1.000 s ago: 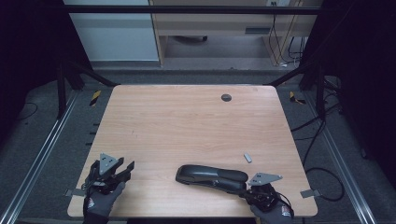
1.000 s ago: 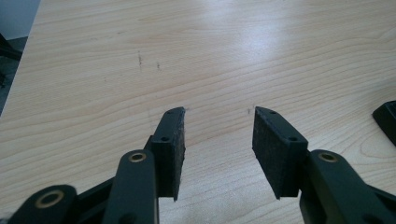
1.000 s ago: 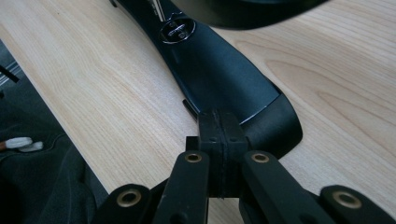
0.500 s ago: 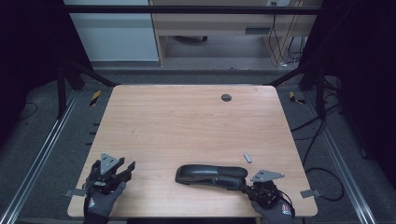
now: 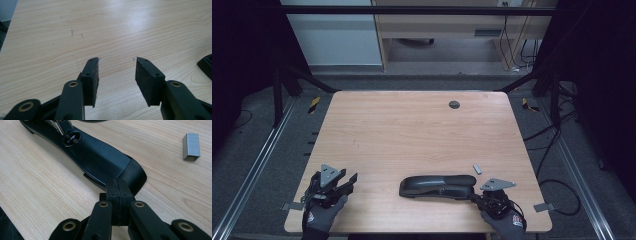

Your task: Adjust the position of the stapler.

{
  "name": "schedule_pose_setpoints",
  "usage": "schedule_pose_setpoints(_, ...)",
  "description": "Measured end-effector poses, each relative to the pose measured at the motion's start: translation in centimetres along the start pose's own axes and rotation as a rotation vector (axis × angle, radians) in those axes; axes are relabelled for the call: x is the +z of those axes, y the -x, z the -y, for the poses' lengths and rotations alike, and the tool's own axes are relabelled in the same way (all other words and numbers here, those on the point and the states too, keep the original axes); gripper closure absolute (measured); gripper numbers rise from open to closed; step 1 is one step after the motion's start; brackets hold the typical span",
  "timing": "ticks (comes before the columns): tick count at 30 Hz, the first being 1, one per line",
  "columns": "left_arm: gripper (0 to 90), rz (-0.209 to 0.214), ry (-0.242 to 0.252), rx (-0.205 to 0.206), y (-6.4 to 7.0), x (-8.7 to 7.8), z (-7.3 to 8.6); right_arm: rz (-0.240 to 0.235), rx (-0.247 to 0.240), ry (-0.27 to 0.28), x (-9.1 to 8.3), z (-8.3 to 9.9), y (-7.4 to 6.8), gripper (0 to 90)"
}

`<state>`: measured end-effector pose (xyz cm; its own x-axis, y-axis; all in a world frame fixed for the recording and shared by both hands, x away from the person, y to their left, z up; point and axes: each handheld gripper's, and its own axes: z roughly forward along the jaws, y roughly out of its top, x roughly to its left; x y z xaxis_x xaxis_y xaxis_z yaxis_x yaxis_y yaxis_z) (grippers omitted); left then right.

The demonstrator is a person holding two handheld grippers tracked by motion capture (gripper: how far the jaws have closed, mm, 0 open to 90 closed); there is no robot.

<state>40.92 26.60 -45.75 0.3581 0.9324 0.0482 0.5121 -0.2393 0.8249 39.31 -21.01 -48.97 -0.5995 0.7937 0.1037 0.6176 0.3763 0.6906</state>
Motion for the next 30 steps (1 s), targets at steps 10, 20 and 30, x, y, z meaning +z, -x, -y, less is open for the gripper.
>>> schedule_pose_setpoints(10, 52.2, -0.001, 0.004, 0.002, 0.0, -0.1, 0.0, 0.018, 0.006, 0.059, -0.8, -0.1, 0.3, 90.0)
schedule_pose_setpoints(20, 50.3, 0.010, 0.017, 0.017, 0.4, -0.2, -0.4, 0.065, 0.061, 0.116, -1.7, 0.0, 1.3, 81.9)
schedule_pose_setpoints(30, 46.5, 0.057, 0.033, 0.064, 1.8, 0.0, -1.4, 0.158, 0.089, 0.173, -2.2, 0.3, 2.5, 67.5)
